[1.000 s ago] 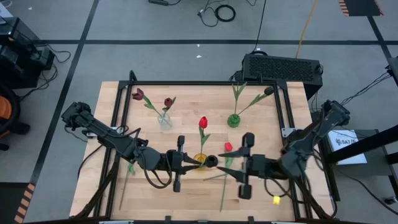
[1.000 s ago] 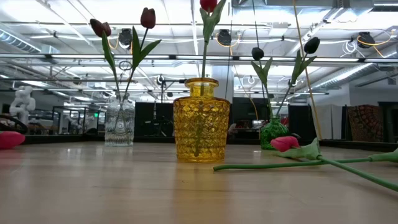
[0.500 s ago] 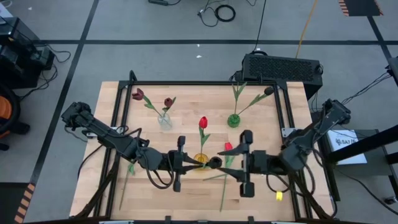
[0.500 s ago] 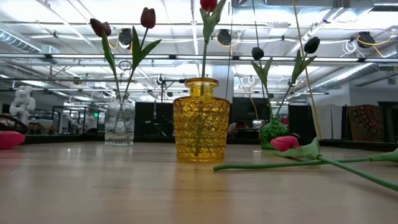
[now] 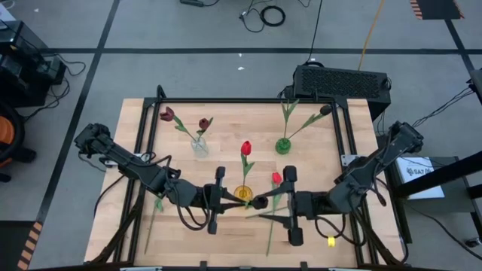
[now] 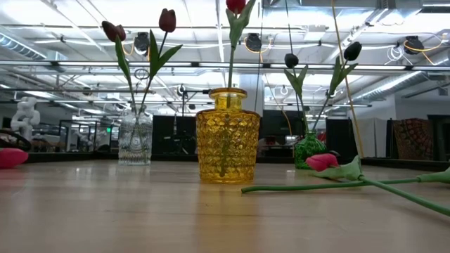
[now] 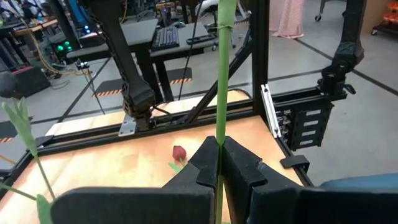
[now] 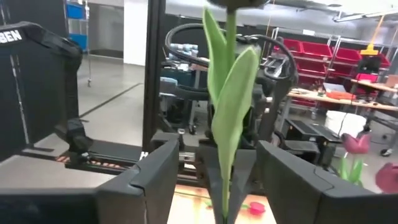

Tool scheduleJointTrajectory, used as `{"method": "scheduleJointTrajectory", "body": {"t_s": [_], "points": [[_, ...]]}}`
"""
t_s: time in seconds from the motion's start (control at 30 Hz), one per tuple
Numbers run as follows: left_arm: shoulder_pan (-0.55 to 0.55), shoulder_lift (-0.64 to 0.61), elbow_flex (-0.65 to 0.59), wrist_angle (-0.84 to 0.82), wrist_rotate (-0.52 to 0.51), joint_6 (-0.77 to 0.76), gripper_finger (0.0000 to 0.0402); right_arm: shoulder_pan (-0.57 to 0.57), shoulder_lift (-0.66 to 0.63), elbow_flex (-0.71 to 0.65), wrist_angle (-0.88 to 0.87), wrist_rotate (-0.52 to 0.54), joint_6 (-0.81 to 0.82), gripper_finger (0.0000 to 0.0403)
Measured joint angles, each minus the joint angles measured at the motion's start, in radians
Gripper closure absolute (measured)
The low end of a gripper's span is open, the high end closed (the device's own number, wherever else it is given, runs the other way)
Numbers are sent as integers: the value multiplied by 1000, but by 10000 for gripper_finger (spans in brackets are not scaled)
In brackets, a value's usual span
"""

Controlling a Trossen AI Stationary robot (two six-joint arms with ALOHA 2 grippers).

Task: Sort flowers into vase by color
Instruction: Put the black flower into the green vase

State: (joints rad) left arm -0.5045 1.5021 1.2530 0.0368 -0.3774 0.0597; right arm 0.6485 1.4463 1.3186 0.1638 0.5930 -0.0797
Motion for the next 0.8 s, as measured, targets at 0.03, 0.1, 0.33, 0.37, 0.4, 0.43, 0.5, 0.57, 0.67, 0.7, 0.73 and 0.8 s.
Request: {"method": "scheduleJointTrajectory", "body": {"t_s": [0.03,0.1,0.33,0.37,0.4,0.43,0.5,0.57,0.67,0.7,0.73,0.8], "points": [[0,0,0,3,4,0,389,-5,8,0,7,-1,5,191],[0,0,0,11,7,0,389,-15,25,0,16,-3,8,187],[0,0,0,13,8,1,389,-70,88,0,103,-109,17,194],[0,0,0,13,8,1,389,-73,89,0,101,-115,17,198],[-1,0,0,12,8,1,389,-73,89,0,99,-122,17,203],[-2,0,0,11,8,1,389,-73,89,0,97,-123,24,208],[-2,0,0,10,8,1,389,-73,89,0,99,-123,29,223],[-2,0,0,9,8,1,389,-73,89,0,99,-124,34,243],[-1,0,0,10,8,1,389,-73,88,0,100,-124,40,283],[-1,0,0,9,8,1,389,-73,88,0,99,-124,49,300],[-1,0,0,9,8,1,389,-73,88,0,98,-124,62,316],[-1,0,0,9,9,1,389,-80,88,0,96,-124,85,349]]}}
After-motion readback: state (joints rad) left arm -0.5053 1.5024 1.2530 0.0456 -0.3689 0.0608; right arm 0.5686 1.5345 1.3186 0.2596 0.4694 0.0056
